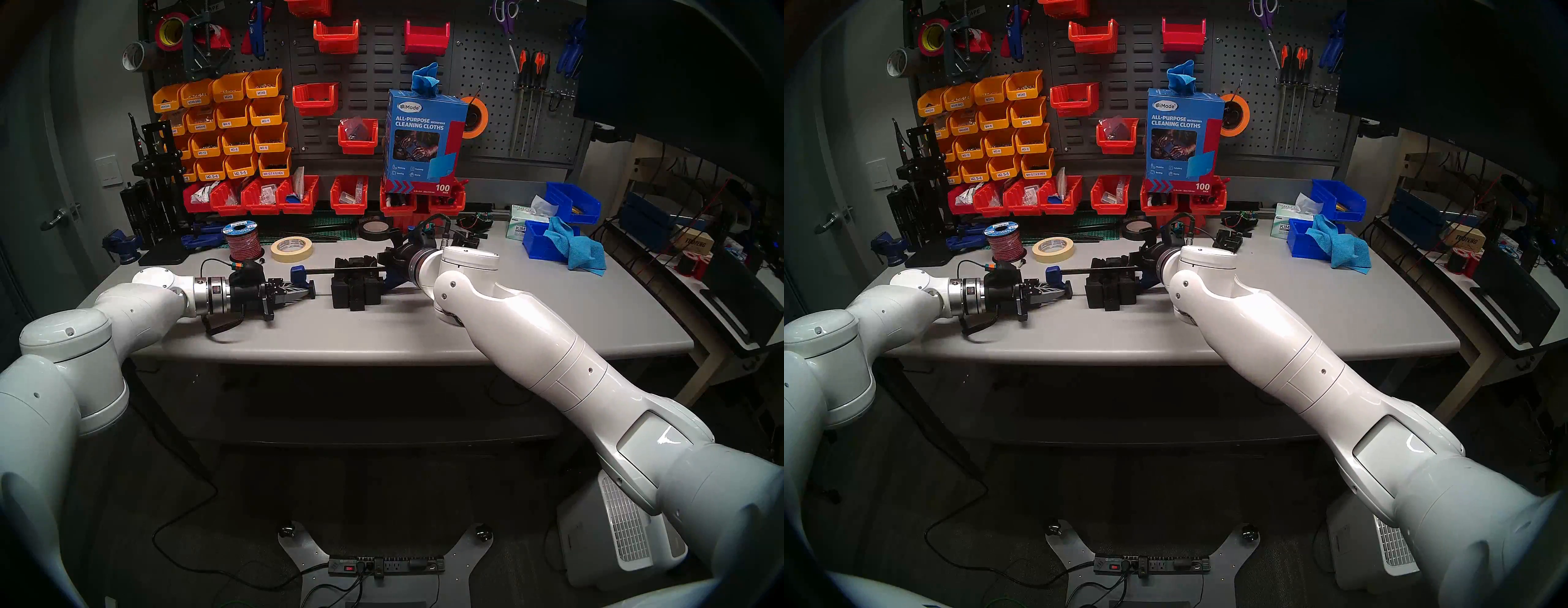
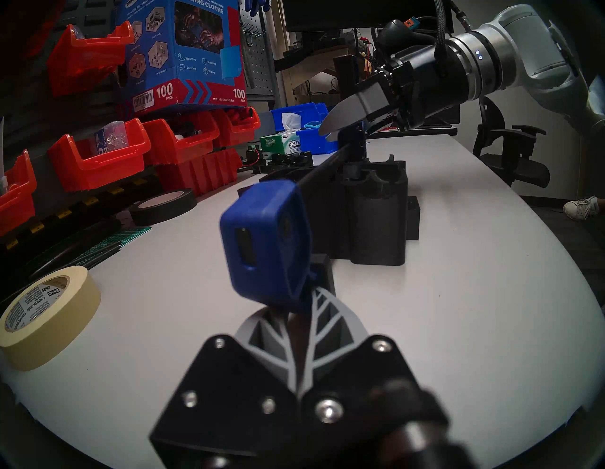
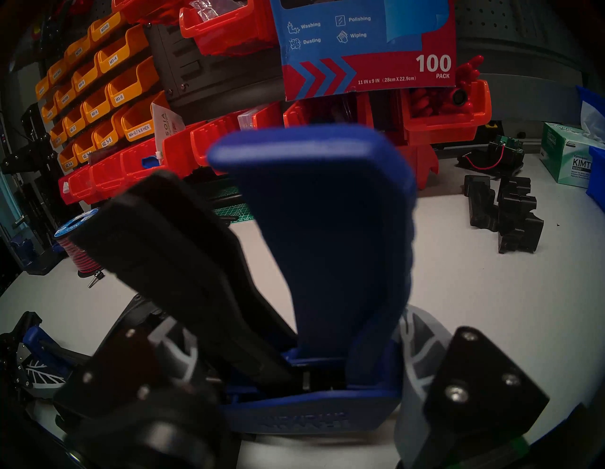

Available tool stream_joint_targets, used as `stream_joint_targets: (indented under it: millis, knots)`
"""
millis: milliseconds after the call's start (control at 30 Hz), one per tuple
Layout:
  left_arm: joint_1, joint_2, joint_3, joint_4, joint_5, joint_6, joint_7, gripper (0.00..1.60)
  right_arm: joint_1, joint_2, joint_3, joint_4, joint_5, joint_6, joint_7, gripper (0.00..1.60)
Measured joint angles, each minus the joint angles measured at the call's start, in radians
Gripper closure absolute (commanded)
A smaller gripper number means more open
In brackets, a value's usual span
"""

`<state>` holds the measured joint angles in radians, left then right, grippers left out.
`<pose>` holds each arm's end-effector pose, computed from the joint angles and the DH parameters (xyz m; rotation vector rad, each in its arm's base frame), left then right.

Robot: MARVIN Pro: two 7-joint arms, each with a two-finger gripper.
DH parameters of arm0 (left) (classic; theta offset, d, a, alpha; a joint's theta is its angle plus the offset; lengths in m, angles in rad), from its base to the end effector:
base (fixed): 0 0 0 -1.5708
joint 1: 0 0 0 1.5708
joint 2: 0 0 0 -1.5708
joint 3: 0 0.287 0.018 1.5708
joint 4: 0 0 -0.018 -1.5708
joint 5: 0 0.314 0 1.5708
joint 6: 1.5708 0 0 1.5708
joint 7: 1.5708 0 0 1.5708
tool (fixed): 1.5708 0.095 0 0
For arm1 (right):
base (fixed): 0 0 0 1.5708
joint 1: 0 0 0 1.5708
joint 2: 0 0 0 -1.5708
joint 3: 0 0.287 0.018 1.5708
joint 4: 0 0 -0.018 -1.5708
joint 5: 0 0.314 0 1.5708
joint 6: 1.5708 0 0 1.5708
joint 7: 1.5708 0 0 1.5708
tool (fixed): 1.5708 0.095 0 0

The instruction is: Clamp the two 3D printed pieces together with the clamp

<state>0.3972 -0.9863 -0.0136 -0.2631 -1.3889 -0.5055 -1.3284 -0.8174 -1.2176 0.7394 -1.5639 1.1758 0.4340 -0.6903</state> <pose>0.5425 0.1779 -0.2313 1.7083 -1.2595 1.4928 0.5041 0.1493 -0.1511 -2.3540 -0.0795 -1.6056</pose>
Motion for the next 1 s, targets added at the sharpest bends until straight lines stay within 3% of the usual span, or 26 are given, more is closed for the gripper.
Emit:
stream_joint_targets:
  millis: [1000]
  knots:
    - [0.000,0.008,-0.001,0.018,0.000,0.002,0.000,1.60,0.026,-0.072,-0.038,0.049,-0.001,-0.045,-0.044,1.60]
